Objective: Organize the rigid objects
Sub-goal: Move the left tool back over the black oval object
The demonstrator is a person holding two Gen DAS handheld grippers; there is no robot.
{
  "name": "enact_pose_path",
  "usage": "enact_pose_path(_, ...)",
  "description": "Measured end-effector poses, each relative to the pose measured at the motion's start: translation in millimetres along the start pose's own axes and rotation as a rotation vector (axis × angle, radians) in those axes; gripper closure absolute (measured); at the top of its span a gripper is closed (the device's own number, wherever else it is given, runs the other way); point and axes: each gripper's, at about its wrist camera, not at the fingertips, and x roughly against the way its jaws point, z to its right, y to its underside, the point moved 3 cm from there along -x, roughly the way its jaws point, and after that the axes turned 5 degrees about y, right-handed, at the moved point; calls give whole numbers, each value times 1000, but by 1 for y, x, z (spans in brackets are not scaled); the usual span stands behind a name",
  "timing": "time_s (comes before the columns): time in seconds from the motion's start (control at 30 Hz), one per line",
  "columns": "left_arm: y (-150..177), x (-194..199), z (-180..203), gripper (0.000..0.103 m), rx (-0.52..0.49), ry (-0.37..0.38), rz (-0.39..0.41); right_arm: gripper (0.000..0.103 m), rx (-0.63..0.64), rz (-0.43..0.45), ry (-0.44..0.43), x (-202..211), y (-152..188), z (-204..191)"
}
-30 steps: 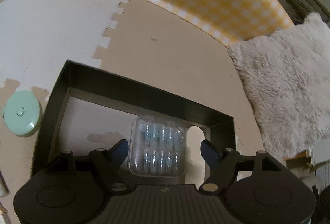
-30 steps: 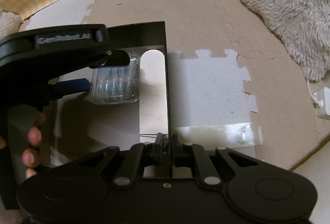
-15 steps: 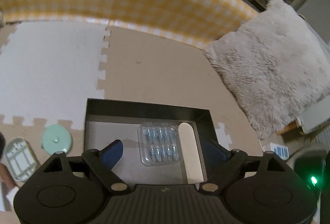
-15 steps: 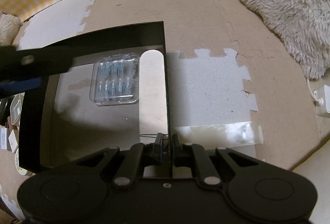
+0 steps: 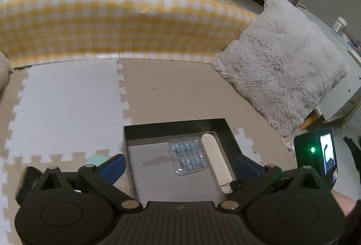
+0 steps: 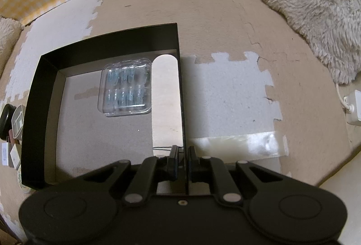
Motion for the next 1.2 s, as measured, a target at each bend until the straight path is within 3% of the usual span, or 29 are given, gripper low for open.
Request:
enact_pose_path(0.23, 2, 26, -27, 0, -28, -48, 24, 93, 1, -2, -1, 0, 0, 0)
enact_pose_path(0.8, 4, 68, -130, 0, 16, -188, 83, 94, 1, 2, 5, 0, 0, -1)
enact_pose_path(1.2, 27, 34, -192, 0, 61, -312, -77, 94, -7, 7, 5, 0, 1, 0)
